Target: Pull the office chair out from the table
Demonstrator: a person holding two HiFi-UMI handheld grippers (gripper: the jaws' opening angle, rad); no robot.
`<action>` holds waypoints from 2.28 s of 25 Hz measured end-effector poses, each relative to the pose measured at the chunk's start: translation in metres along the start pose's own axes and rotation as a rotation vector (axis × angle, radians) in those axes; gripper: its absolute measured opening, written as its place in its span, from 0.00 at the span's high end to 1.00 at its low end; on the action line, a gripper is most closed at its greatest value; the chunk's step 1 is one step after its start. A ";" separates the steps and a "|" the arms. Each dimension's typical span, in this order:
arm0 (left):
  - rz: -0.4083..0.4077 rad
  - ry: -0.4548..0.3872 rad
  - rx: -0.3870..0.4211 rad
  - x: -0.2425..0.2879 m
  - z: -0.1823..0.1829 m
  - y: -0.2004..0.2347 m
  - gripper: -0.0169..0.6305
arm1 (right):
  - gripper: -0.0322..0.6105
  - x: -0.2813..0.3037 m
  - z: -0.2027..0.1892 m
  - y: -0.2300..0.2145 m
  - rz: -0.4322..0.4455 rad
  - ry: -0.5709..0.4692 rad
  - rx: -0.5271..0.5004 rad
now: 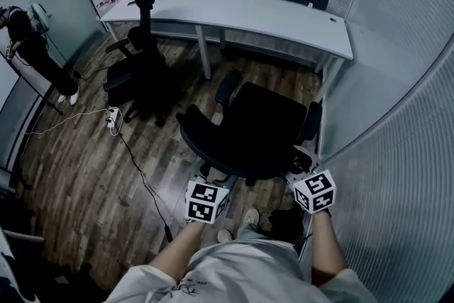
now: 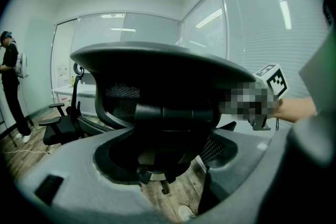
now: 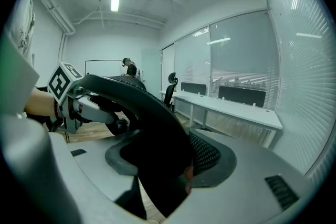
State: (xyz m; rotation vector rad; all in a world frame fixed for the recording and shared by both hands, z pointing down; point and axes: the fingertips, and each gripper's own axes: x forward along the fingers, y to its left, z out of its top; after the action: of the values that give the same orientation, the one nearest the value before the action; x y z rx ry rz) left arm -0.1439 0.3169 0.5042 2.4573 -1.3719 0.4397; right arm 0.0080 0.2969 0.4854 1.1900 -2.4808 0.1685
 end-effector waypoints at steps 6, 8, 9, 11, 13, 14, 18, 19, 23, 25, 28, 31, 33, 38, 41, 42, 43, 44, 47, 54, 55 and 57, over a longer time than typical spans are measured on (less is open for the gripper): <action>-0.002 0.000 0.005 -0.015 -0.005 -0.006 0.47 | 0.62 -0.012 -0.001 0.013 -0.009 -0.003 -0.002; -0.007 0.007 0.007 -0.019 -0.009 -0.008 0.47 | 0.62 -0.014 -0.003 0.017 -0.010 -0.002 -0.005; -0.009 0.011 0.008 -0.020 -0.010 -0.008 0.47 | 0.62 -0.015 -0.004 0.018 -0.012 -0.002 -0.005; -0.009 0.016 0.010 -0.023 -0.013 -0.010 0.47 | 0.62 -0.017 -0.006 0.021 -0.016 -0.004 -0.005; -0.006 0.018 0.013 -0.025 -0.015 -0.012 0.47 | 0.62 -0.020 -0.007 0.022 -0.015 -0.005 -0.005; -0.006 0.017 0.011 -0.026 -0.015 -0.013 0.47 | 0.62 -0.021 -0.007 0.023 -0.015 -0.005 -0.005; -0.007 0.013 0.009 -0.030 -0.016 -0.019 0.47 | 0.62 -0.026 -0.009 0.025 -0.015 -0.007 -0.008; -0.008 0.013 0.009 -0.032 -0.016 -0.020 0.47 | 0.62 -0.028 -0.009 0.026 -0.015 -0.008 -0.009; -0.008 0.013 0.009 -0.035 -0.016 -0.022 0.47 | 0.62 -0.031 -0.008 0.028 -0.012 -0.007 -0.010; -0.007 0.013 0.007 -0.035 -0.016 -0.022 0.47 | 0.62 -0.031 -0.008 0.028 -0.012 -0.006 -0.011; -0.010 0.014 0.004 -0.035 -0.017 -0.022 0.47 | 0.62 -0.032 -0.007 0.029 -0.012 -0.016 -0.007; -0.013 0.007 -0.004 -0.034 -0.015 -0.022 0.46 | 0.62 -0.031 -0.005 0.028 -0.024 -0.029 -0.005; -0.015 0.004 -0.007 -0.033 -0.014 -0.021 0.46 | 0.62 -0.029 -0.004 0.027 -0.037 -0.031 -0.009; -0.038 -0.001 -0.006 -0.033 -0.011 -0.022 0.45 | 0.61 -0.031 -0.002 0.026 -0.069 -0.028 -0.007; -0.051 -0.004 0.002 -0.035 -0.012 -0.021 0.43 | 0.60 -0.035 -0.002 0.025 -0.104 -0.036 -0.001; -0.053 -0.006 0.004 -0.036 -0.012 -0.020 0.42 | 0.60 -0.037 -0.002 0.025 -0.112 -0.040 0.005; -0.055 -0.008 0.004 -0.037 -0.012 -0.019 0.41 | 0.60 -0.039 -0.002 0.025 -0.116 -0.044 0.015; -0.056 -0.010 0.002 -0.038 -0.011 -0.019 0.41 | 0.60 -0.041 -0.002 0.025 -0.119 -0.047 0.027; -0.058 -0.019 -0.010 -0.043 -0.012 -0.019 0.41 | 0.60 -0.048 -0.004 0.028 -0.133 -0.054 0.051; -0.041 -0.034 -0.021 -0.063 -0.017 -0.012 0.41 | 0.60 -0.060 -0.008 0.042 -0.167 -0.060 0.068; -0.038 -0.035 -0.026 -0.067 -0.019 -0.011 0.41 | 0.60 -0.063 -0.009 0.045 -0.165 -0.058 0.066; -0.030 -0.037 -0.034 -0.074 -0.023 -0.012 0.41 | 0.61 -0.068 -0.011 0.053 -0.156 -0.055 0.066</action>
State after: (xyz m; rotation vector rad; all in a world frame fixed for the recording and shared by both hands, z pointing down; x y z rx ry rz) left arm -0.1737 0.3887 0.4945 2.4673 -1.3437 0.3627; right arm 0.0094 0.3829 0.4718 1.4282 -2.4328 0.1782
